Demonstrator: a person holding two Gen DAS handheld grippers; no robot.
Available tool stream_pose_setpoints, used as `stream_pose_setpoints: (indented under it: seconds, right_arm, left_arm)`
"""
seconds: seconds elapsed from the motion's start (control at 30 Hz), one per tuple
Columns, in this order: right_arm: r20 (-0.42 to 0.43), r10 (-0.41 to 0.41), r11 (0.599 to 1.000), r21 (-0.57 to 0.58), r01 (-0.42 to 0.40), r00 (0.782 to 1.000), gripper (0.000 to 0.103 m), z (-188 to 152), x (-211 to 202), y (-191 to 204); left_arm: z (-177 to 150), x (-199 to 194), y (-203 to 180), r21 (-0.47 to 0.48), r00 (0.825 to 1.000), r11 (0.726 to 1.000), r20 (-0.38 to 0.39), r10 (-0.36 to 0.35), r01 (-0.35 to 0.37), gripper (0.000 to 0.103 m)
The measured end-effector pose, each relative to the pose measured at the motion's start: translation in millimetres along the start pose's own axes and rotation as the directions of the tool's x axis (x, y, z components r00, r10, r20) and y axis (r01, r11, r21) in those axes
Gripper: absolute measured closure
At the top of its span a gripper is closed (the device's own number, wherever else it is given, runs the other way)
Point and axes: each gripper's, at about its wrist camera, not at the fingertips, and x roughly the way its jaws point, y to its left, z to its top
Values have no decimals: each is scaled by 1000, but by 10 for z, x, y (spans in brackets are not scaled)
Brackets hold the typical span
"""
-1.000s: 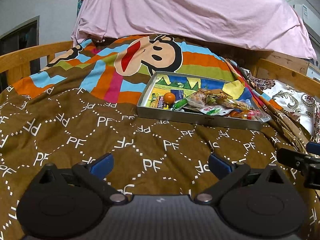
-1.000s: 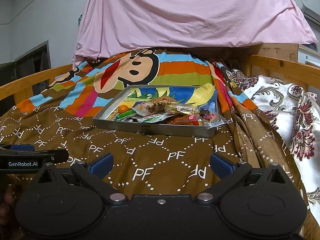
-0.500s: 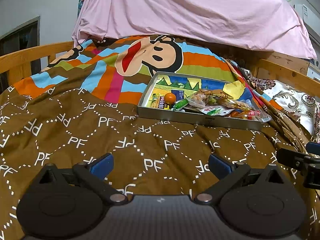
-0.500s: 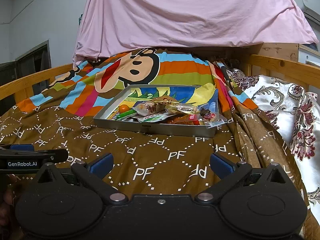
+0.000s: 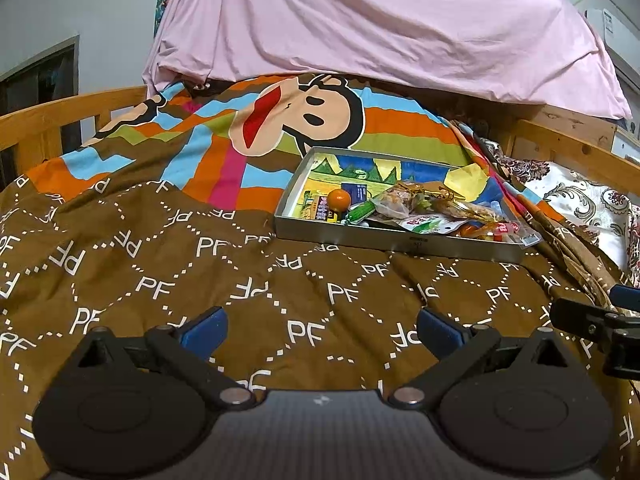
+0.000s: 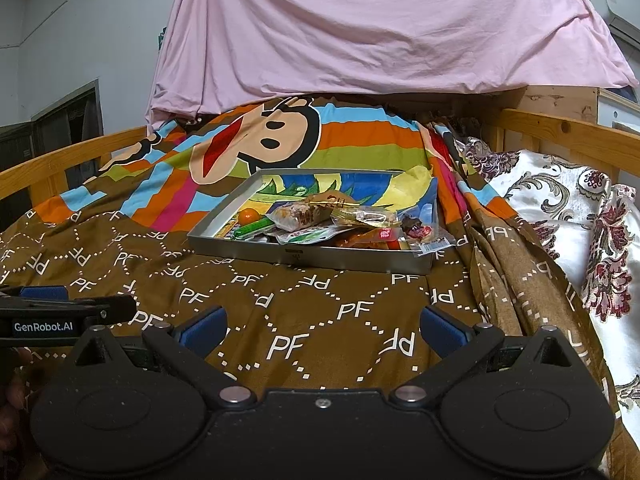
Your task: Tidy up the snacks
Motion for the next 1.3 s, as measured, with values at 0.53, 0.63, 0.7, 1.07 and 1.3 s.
stream_pose_setpoints:
  seconds: [0.53,0.63,0.7,1.07,1.3]
  right_arm:
    - [-4,2,1000,-3,-2,1000,1,-18,-3,17]
    - [-3,2,1000,-4,-2,1000,1,-23,-8,20]
    - [-4,2,1000,-4,-2,1000,1,-25,0,31]
    - [-7,6,1000,-9,-6,1000,1,-53,6,68]
    - [-11,8,1000,-11,-8,1000,1,-42,6,63]
  left_arm:
    - [-2,20,-21,31,998,998,-28,56,-55,0]
    - [-12,13,-38,49,998,997,-29,58,-57,0]
    - [-17,1,-38,49,999,998,-26,46,-45,1]
    - [-22,9,-50,73,996,994,-26,82,-80,0]
    - [-24,15,-40,77,996,993,-26,88,-86,0]
